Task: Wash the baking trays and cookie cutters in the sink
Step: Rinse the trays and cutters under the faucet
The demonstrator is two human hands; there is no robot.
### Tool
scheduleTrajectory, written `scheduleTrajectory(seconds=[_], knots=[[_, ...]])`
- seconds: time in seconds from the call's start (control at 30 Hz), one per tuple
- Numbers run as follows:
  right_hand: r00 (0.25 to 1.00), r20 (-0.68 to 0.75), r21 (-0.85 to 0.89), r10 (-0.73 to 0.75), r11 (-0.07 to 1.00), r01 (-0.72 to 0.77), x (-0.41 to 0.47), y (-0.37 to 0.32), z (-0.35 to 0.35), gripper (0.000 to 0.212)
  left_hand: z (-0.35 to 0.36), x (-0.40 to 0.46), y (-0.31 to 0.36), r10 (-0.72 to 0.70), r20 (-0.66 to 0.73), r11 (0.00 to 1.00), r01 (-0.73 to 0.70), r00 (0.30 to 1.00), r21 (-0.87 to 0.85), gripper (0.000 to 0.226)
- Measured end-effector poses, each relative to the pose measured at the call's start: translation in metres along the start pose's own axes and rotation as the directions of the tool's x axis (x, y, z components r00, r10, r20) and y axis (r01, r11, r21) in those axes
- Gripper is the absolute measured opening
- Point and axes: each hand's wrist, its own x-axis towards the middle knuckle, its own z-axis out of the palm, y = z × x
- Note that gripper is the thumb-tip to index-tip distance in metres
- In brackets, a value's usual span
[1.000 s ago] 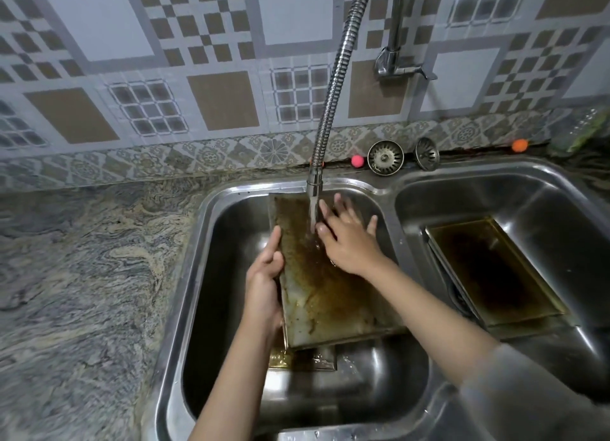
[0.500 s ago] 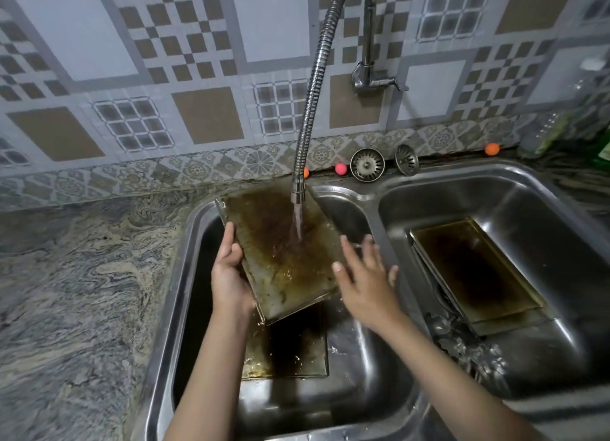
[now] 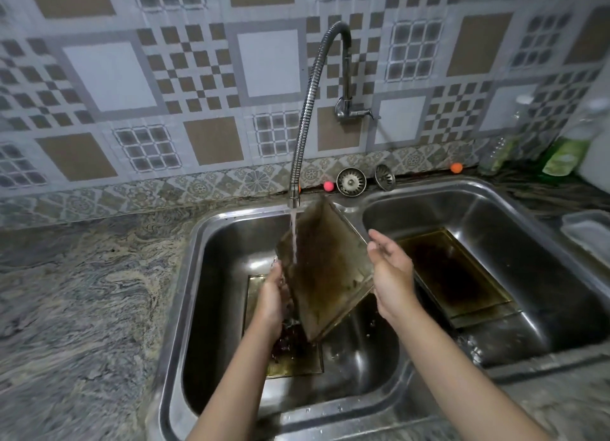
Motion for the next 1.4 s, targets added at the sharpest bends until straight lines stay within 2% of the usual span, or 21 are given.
scheduleTrajectory(seconds=[0.1,0.17,0.23,0.33,0.43,0.53,0.63,0.7,0.73,0.77,0.8,0.83,0.87,0.9,0.97,1.07,1.13,1.2,1.3,1.4], knots=[[0.974,0.064,-0.162,-0.217,0.961,0.224,-0.018,-0.012,0.0,0.03,0.007,-0.013,0.006,0.089,0.081,0.991,-0.096,0.993,0.092,0.028],[0.936,0.138,-0.231,-0.325,0.908,0.349,-0.029,-0.013,-0.004,0.034,0.012,-0.015,0.01,0.177,0.164,0.974,-0.197,0.971,0.116,0.034],[0.892,0.212,-0.252,-0.399,0.86,0.445,-0.041,-0.014,-0.007,0.041,0.02,-0.02,0.014,0.207,0.284,0.97,-0.235,0.936,0.067,0.047],[0.819,0.314,-0.331,-0.48,0.754,0.568,-0.052,-0.012,-0.008,0.05,0.038,-0.026,0.021,0.22,0.423,0.973,-0.226,0.879,-0.037,0.053],[0.776,0.391,-0.359,-0.494,0.694,0.624,-0.054,-0.007,-0.015,0.058,0.056,-0.028,0.027,0.247,0.396,0.969,-0.217,0.884,-0.121,0.04],[0.778,0.469,-0.344,-0.418,0.724,0.597,-0.052,-0.005,-0.025,0.064,0.068,-0.021,0.021,0.299,0.285,0.953,-0.269,0.911,-0.141,0.028],[0.763,0.517,-0.379,-0.387,0.696,0.61,-0.041,-0.011,-0.041,0.056,0.082,-0.018,0.016,0.31,0.225,0.949,-0.287,0.924,-0.128,0.04],[0.828,0.384,-0.578,-0.409,0.593,0.561,-0.016,-0.017,-0.06,0.055,0.087,-0.012,0.014,0.305,0.171,0.947,-0.279,0.937,-0.16,0.04],[0.878,0.286,-0.699,-0.383,0.543,0.465,0.004,-0.017,-0.073,0.056,0.087,-0.007,0.012,0.299,0.14,0.945,-0.272,0.944,-0.183,0.039],[0.935,0.209,-0.771,-0.287,0.539,0.338,0.021,-0.021,-0.085,0.056,0.085,-0.003,0.01,0.288,0.107,0.944,-0.264,0.952,-0.198,0.038],[0.978,0.163,-0.767,-0.132,0.606,0.21,0.037,-0.022,-0.097,0.058,0.083,0.002,0.007,0.277,0.08,0.943,-0.255,0.957,-0.212,0.036],[0.986,0.165,-0.685,0.017,0.721,0.102,0.049,-0.022,-0.105,0.06,0.079,0.008,0.004,0.261,0.062,0.943,-0.241,0.963,-0.23,0.034],[0.972,0.197,-0.571,0.131,0.821,0.005,0.059,-0.016,-0.109,0.06,0.076,0.014,0.0,0.241,0.045,0.941,-0.223,0.969,-0.253,0.033],[0.953,0.242,-0.492,0.183,0.87,-0.042,0.063,-0.011,-0.108,0.055,0.072,0.019,-0.003,0.225,0.029,0.939,-0.209,0.974,-0.274,0.031],[0.946,0.272,-0.487,0.177,0.873,-0.023,0.066,0.003,-0.103,0.044,0.067,0.033,-0.011,0.186,0.016,0.944,-0.174,0.982,-0.282,0.029],[0.971,0.202,-0.482,0.131,0.876,-0.018,0.071,0.016,-0.105,0.037,0.057,0.056,-0.023,0.12,0.051,0.964,-0.104,0.991,-0.243,0.035],[0.985,0.149,-0.49,0.091,0.871,-0.006,0.078,0.015,-0.116,0.04,0.048,0.07,-0.031,0.088,0.018,0.975,-0.083,0.996,-0.207,0.036],[0.996,0.083,-0.507,0.045,0.862,0.004,0.09,0.014,-0.136,0.044,0.035,0.082,-0.042,0.092,-0.101,0.995,-0.096,0.991,-0.038,0.032],[0.999,-0.036,-0.544,-0.015,0.839,-0.007,0.107,0.014,-0.172,0.046,0.01,0.096,-0.068,0.168,-0.315,0.955,-0.076,0.934,0.285,0.029],[0.989,-0.145,-0.525,0.012,0.846,-0.088,0.123,0.015,-0.201,0.047,-0.019,0.11,-0.098,0.197,-0.376,0.872,0.014,0.906,0.49,0.023]])
